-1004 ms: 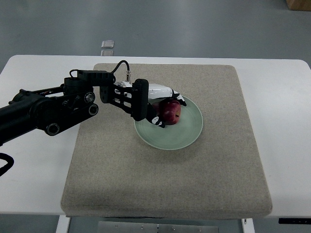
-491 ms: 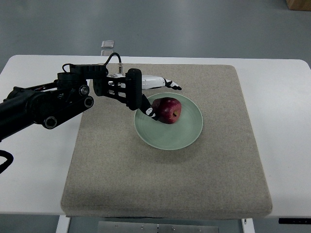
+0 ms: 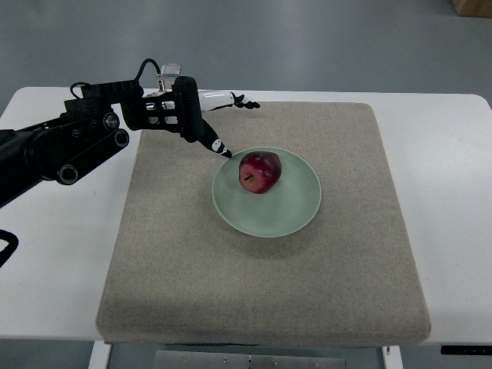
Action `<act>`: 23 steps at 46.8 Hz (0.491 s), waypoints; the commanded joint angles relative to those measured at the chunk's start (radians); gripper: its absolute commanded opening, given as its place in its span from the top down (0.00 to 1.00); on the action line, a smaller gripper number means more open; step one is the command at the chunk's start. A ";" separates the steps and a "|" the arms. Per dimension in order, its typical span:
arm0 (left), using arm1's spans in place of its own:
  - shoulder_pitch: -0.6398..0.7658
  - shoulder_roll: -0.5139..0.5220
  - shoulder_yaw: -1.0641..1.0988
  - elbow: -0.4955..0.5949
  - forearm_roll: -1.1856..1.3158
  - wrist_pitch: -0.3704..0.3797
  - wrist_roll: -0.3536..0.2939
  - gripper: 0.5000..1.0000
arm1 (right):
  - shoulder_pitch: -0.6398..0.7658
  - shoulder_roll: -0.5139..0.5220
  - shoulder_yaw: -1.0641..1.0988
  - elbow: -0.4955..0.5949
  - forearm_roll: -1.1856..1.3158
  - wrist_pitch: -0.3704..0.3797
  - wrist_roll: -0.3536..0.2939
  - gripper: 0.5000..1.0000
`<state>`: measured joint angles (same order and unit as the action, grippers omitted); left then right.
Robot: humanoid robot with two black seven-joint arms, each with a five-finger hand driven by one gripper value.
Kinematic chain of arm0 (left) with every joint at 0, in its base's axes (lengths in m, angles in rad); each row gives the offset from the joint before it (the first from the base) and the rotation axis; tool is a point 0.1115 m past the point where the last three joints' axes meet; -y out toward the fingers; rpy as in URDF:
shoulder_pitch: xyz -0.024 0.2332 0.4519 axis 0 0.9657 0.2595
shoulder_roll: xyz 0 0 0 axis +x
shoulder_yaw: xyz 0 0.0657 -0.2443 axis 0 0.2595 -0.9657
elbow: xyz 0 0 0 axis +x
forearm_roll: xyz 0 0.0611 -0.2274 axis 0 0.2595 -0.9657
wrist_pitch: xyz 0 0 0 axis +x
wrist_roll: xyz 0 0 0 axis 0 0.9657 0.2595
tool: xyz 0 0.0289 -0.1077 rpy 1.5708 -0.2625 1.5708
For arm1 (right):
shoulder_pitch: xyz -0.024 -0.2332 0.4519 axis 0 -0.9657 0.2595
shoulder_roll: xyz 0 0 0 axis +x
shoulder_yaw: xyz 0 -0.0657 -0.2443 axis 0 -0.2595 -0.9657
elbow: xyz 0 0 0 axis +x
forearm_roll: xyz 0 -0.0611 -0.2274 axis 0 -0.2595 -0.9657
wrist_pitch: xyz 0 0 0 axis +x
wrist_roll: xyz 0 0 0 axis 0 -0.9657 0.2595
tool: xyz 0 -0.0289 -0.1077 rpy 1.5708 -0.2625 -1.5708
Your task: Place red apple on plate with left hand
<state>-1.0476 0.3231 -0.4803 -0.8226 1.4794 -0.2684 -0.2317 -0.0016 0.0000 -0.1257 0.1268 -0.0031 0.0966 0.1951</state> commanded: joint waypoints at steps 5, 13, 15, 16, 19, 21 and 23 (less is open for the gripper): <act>0.001 0.007 -0.055 0.019 -0.071 0.001 0.000 0.04 | 0.000 0.000 0.001 0.000 0.000 0.000 0.000 0.07; 0.000 0.001 -0.077 0.089 -0.237 0.095 0.000 0.02 | 0.000 0.000 0.000 0.000 0.000 0.000 0.000 0.07; 0.000 -0.004 -0.077 0.114 -0.290 0.132 0.000 0.02 | 0.000 0.000 0.000 0.000 0.000 0.000 0.000 0.07; 0.000 -0.007 -0.077 0.125 -0.319 0.149 0.002 0.02 | 0.000 0.000 0.001 0.000 0.000 0.000 0.000 0.07; -0.002 -0.010 -0.077 0.154 -0.407 0.185 0.002 0.02 | 0.000 0.000 0.001 0.000 0.000 0.000 0.000 0.07; -0.005 -0.010 -0.077 0.172 -0.467 0.198 0.003 0.02 | 0.000 0.000 0.001 -0.001 0.000 0.000 0.000 0.08; -0.006 -0.012 -0.077 0.189 -0.531 0.209 0.005 0.02 | 0.000 0.000 0.000 0.000 0.000 0.000 0.000 0.07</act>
<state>-1.0506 0.3131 -0.5570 -0.6603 1.0448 -0.0786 -0.2299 -0.0015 0.0000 -0.1247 0.1268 -0.0030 0.0966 0.1950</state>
